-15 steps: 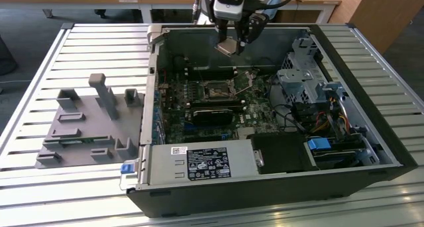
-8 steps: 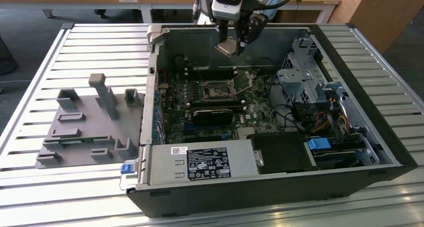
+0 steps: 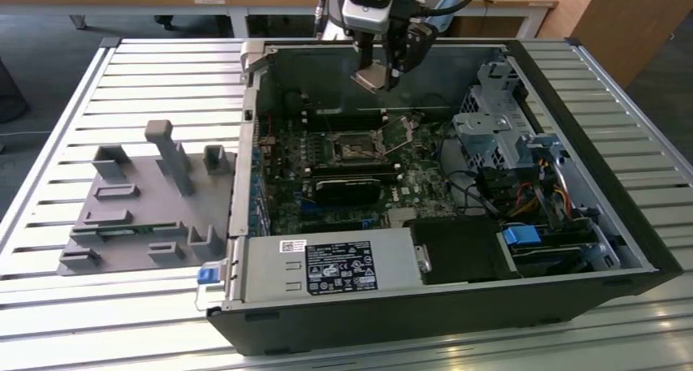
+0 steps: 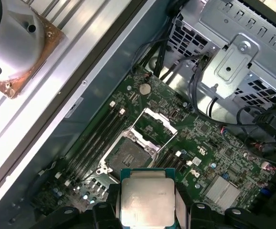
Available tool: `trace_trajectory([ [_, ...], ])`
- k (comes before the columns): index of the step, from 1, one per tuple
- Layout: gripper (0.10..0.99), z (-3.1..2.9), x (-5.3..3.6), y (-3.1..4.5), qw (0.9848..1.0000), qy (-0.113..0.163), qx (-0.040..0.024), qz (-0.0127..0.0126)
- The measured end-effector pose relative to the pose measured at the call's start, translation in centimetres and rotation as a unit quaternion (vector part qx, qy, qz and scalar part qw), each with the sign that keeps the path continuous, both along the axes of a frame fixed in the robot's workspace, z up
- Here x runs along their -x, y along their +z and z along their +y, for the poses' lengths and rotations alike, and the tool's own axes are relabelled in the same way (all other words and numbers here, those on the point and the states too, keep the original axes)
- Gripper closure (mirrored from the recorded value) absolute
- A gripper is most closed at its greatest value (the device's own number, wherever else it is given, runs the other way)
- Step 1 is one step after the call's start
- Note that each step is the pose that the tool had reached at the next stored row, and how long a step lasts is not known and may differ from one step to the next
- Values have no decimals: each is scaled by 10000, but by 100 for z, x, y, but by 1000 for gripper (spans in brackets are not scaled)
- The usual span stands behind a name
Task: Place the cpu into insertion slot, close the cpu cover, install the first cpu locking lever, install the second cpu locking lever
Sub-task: 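Place the cpu into insertion slot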
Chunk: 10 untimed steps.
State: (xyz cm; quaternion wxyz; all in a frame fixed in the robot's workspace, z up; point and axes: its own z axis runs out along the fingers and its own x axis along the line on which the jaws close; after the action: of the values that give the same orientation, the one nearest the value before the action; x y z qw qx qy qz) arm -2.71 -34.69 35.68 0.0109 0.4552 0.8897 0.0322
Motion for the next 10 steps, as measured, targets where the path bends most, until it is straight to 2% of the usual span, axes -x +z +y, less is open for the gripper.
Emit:
trace_trajectory([
  [10,545,1,0,-4,9997,-247,5,0],
])
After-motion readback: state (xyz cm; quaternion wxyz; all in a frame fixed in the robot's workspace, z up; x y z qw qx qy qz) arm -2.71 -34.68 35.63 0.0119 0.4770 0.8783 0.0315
